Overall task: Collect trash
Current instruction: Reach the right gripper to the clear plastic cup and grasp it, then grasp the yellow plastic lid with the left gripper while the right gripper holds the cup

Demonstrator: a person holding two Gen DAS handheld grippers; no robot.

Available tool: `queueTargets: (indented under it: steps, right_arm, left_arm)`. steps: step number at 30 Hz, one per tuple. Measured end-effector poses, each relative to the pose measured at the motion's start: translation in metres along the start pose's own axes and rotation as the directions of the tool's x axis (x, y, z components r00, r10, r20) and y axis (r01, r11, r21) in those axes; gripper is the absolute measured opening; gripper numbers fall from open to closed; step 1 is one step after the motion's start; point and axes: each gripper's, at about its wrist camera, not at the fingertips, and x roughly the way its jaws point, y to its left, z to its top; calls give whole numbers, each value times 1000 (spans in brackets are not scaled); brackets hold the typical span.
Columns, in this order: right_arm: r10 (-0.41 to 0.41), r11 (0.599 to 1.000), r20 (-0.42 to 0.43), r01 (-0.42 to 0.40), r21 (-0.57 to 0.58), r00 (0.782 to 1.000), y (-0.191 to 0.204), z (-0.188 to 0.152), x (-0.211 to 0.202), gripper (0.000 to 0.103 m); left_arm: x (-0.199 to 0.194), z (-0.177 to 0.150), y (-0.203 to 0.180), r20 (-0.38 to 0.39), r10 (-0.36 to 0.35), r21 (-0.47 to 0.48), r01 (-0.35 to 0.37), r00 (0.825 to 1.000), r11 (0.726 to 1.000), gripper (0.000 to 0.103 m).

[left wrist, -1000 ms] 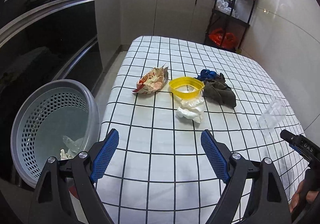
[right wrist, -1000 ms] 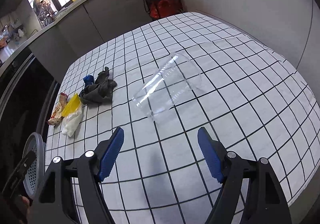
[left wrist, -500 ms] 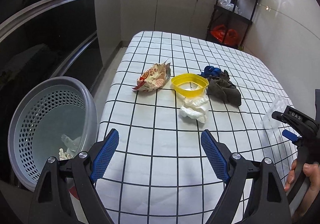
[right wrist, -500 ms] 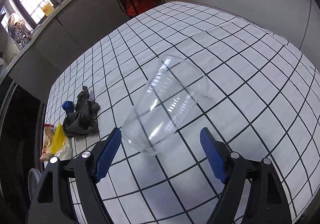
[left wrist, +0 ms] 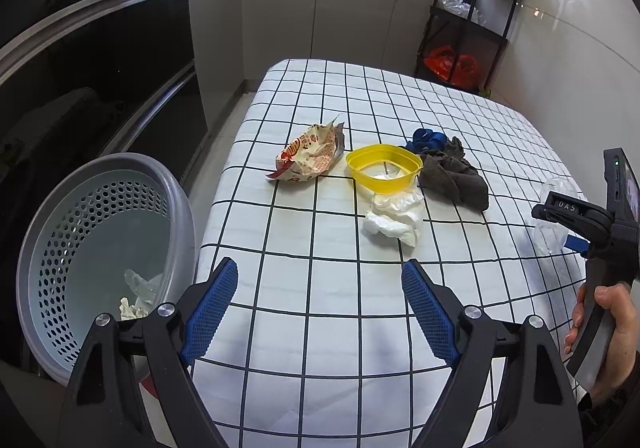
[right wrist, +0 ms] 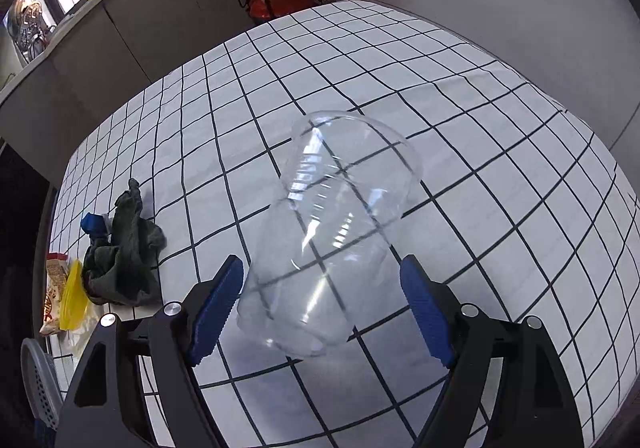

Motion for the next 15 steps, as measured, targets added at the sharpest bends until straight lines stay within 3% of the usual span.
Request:
queueTargets:
  steps: [2, 5, 15]
  right_arm:
    - [-1, 1000, 6, 1, -31, 1000, 3, 3, 2, 77]
    - [10, 997, 8, -9, -73, 1000, 8, 4, 3, 62]
    - [177, 969, 17, -172, -176, 984, 36, -12, -23, 60]
  left_arm:
    - [2, 0, -1, -3, 4, 3, -4, 1000, 1000, 82]
    - [4, 0, 0, -6, 11, 1, -11, 1000, 1000, 82]
    - [9, 2, 15, -16, 33, -44, -33, 999, 998, 82]
